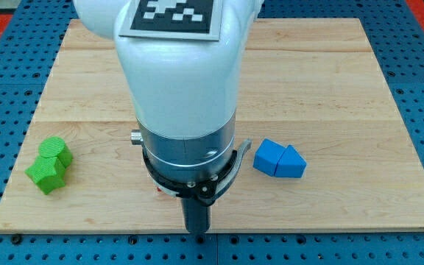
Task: Move your arm to the red star
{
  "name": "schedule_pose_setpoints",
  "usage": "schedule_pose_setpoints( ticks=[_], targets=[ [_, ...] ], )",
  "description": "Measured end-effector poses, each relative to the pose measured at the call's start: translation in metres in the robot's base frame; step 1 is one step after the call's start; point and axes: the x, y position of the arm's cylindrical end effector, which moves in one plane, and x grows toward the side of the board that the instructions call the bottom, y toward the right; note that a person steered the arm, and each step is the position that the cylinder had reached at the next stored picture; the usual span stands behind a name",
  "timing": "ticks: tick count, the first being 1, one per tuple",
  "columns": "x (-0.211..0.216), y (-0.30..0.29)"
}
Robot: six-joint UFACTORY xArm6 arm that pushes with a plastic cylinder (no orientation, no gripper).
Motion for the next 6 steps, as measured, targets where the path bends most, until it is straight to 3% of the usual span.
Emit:
schedule_pose_setpoints(
  ticks=[4,6],
  targets=[
    [-0.012,0.019],
    [-0.031,-0.011]
  ],
)
